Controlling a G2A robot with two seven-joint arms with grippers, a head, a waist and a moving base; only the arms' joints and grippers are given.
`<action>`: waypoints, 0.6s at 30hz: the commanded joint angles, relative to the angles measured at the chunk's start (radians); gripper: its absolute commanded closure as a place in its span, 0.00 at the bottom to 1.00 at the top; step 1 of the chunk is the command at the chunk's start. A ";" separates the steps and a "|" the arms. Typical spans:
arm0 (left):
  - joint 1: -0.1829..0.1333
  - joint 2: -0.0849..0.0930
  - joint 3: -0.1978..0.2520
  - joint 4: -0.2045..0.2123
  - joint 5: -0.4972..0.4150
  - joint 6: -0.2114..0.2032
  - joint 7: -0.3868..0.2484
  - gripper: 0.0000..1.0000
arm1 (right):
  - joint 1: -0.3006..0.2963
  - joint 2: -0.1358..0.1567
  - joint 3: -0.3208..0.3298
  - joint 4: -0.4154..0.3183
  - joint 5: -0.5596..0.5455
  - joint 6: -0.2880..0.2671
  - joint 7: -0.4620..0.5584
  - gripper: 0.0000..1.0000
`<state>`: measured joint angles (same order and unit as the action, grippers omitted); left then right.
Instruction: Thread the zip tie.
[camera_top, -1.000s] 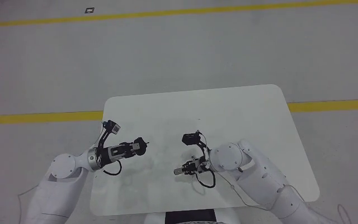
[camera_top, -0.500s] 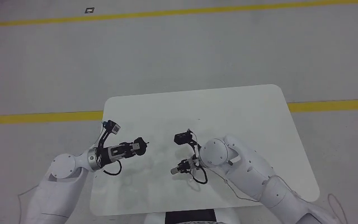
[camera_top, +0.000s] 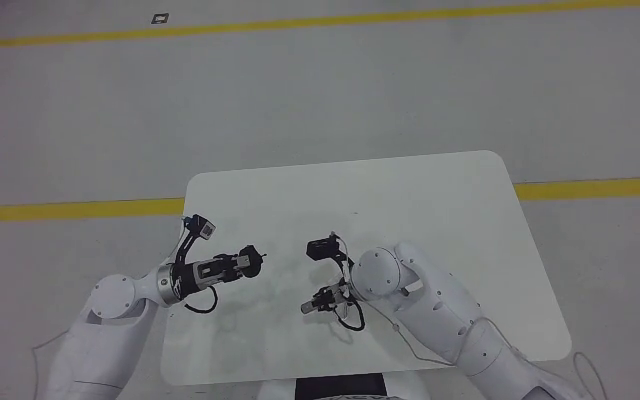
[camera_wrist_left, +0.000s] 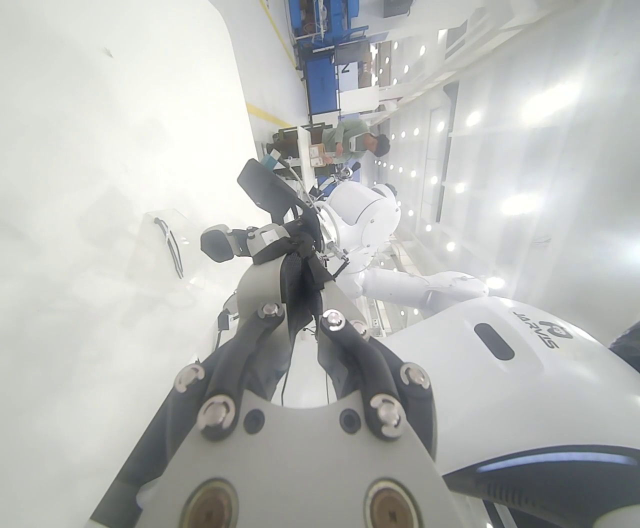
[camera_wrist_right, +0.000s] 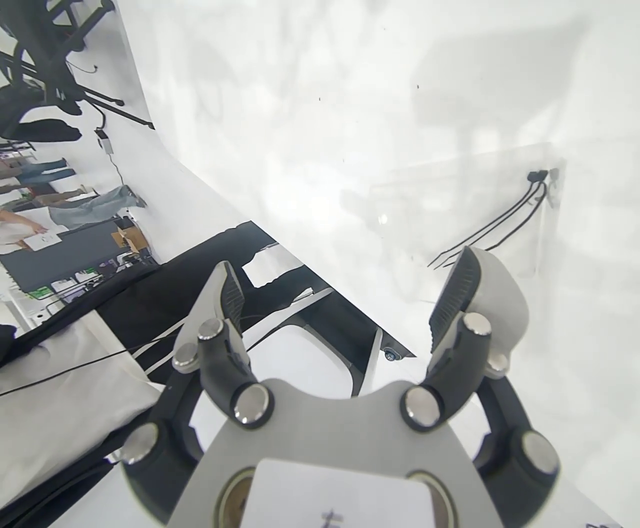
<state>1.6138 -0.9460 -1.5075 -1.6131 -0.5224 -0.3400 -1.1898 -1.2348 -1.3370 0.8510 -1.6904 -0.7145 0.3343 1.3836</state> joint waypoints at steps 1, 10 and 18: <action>0.000 0.000 0.000 0.000 0.000 0.000 0.000 1.00 | -0.007 0.001 -0.005 0.003 0.007 -0.020 -0.023 0.00; 0.000 0.000 0.000 0.000 0.000 0.000 0.000 1.00 | -0.006 0.010 -0.025 -0.010 -0.031 0.006 -0.006 0.57; 0.000 0.000 0.000 0.000 0.000 0.000 0.000 1.00 | -0.011 0.010 -0.025 0.005 -0.042 0.006 -0.020 0.68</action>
<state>1.6138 -0.9460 -1.5075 -1.6131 -0.5224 -0.3400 -1.1898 -1.2452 -1.3265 0.8268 -1.6887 -0.7541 0.3400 1.3677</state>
